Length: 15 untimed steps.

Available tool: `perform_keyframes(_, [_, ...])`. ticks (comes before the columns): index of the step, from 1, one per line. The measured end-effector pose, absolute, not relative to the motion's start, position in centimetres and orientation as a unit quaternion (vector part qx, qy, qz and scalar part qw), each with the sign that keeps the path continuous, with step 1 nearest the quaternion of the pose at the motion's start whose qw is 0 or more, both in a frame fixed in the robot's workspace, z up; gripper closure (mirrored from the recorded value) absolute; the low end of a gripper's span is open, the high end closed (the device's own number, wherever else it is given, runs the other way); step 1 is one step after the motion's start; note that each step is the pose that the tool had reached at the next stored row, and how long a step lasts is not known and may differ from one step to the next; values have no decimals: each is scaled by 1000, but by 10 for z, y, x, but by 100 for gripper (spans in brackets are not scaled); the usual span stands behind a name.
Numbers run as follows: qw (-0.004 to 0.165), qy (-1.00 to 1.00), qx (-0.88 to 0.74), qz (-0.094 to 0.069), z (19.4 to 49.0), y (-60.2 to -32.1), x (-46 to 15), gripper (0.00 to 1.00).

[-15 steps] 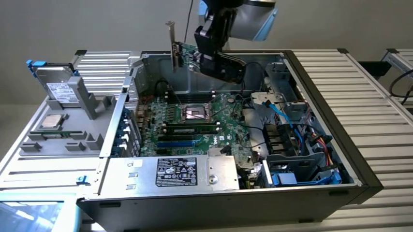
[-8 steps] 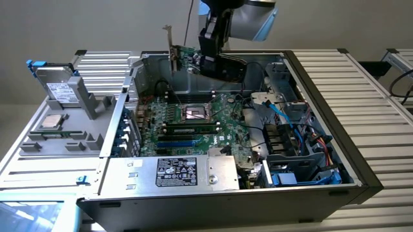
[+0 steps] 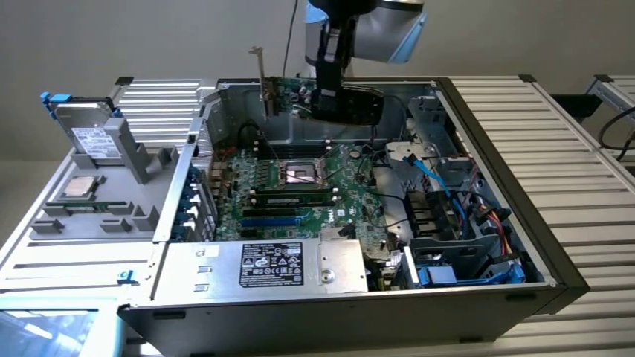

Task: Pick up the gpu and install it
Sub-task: 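Insert the gpu into the slot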

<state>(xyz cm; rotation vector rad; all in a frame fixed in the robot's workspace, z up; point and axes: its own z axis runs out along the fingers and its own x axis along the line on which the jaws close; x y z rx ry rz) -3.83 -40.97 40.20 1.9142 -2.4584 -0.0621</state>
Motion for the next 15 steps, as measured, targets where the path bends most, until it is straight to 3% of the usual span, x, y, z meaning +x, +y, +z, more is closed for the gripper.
perform_keyframes(10, [24, -749, 662, 6, 401, -410, -38, 72])
perform_keyframes(15, [25, -720, 693, 8, 400, -410, -38, 72])
